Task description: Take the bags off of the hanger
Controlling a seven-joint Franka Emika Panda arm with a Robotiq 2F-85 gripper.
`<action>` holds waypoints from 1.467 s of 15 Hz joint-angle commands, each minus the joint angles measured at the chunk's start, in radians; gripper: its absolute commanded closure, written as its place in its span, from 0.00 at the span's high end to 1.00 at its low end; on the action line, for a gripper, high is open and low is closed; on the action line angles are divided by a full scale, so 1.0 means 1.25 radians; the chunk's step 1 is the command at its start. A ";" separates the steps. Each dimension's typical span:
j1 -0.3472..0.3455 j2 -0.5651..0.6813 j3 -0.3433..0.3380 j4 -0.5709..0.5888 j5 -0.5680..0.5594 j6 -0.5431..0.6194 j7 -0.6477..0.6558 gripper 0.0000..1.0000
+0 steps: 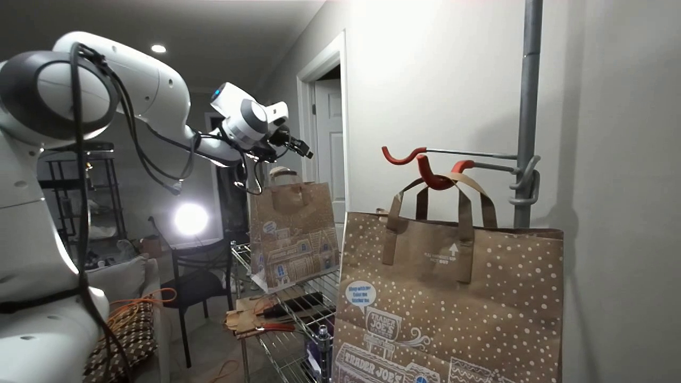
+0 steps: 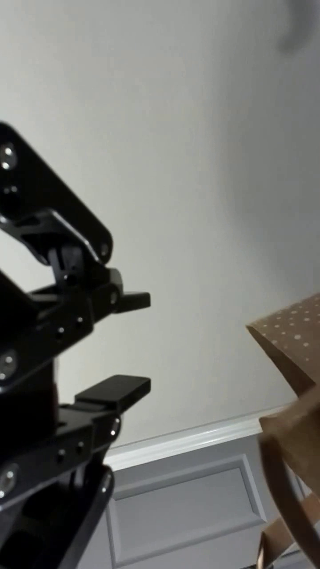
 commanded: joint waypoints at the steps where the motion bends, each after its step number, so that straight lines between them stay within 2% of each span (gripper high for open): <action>1: -0.005 0.020 0.008 0.020 -0.028 0.011 0.019 0.73; 5: 0.004 0.016 0.001 0.021 -0.001 0.000 -0.022 0.98; 7: 0.017 -0.005 -0.014 0.012 0.054 -0.006 -0.086 1.00; 8: 0.107 -0.017 -0.104 0.002 0.091 -0.011 -0.142 1.00; 10: 0.162 -0.062 -0.175 -0.030 0.202 -0.020 -0.253 1.00; 11: 0.138 -0.099 -0.170 -0.053 0.283 -0.030 -0.325 1.00; 14: 0.185 -0.195 -0.277 -0.120 0.434 -0.102 -0.466 1.00; 15: 0.225 -0.224 -0.335 -0.145 0.450 -0.124 -0.485 1.00; 17: 0.255 -0.290 -0.407 -0.200 0.512 -0.195 -0.556 1.00; 22: 0.278 -0.429 -0.538 -0.318 0.572 -0.358 -0.667 1.00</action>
